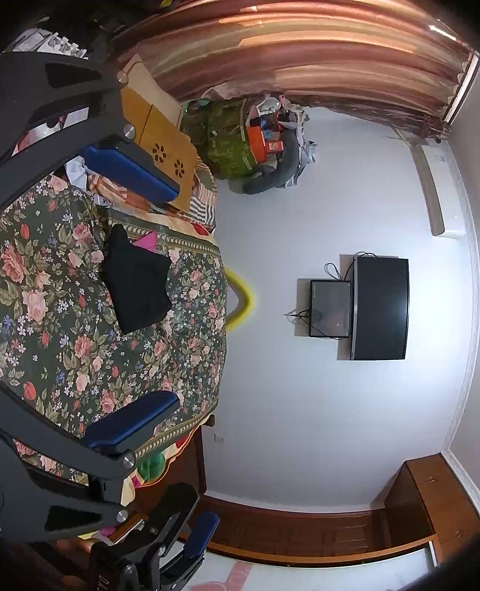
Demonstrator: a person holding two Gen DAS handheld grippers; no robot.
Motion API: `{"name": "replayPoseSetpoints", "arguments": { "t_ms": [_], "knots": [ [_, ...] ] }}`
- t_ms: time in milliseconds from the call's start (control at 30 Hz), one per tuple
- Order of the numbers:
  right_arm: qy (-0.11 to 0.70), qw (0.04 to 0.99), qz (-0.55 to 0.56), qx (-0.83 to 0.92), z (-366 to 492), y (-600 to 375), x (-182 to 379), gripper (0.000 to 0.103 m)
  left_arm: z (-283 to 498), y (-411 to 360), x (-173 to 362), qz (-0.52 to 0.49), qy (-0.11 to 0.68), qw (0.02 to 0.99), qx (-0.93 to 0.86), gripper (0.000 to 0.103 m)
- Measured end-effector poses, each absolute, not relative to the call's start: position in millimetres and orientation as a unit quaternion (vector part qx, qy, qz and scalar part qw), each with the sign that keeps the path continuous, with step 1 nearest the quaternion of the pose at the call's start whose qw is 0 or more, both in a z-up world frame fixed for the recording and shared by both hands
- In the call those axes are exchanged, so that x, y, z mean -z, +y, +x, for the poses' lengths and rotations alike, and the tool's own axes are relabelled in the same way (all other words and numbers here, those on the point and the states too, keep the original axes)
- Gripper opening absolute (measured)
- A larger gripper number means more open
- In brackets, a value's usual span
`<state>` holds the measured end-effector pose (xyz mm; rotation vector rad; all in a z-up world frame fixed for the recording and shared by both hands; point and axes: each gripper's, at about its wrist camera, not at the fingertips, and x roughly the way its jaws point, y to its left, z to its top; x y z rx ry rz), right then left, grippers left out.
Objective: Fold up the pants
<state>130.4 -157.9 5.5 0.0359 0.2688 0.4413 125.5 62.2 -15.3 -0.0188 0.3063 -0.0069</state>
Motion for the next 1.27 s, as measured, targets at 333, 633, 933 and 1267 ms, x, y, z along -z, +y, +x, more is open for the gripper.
{"name": "replayPoseSetpoints", "arguments": {
  "t_ms": [333, 633, 933, 1267],
  "knots": [
    [0.131, 0.967, 0.018, -0.218, 129.5, -158.5, -6.5, 0.103, 125.2, 59.1, 17.5, -0.009, 0.153, 0.988, 0.007, 0.103],
    [0.129, 0.967, 0.02, -0.218, 128.0, -160.2, -8.0, 0.103, 122.6, 58.1, 17.1, -0.009, 0.148, 0.989, 0.021, 0.103],
    [0.131, 0.967, 0.019, -0.215, 129.2, -159.9, -8.6, 0.103, 124.2, 60.7, 16.3, -0.019, 0.158, 0.987, 0.032, 0.103],
    [0.137, 0.967, 0.01, -0.215, 132.8, -150.2, -7.7, 0.103, 123.4, 72.1, 21.7, -0.027, 0.161, 0.986, 0.032, 0.103]
  ]
}}
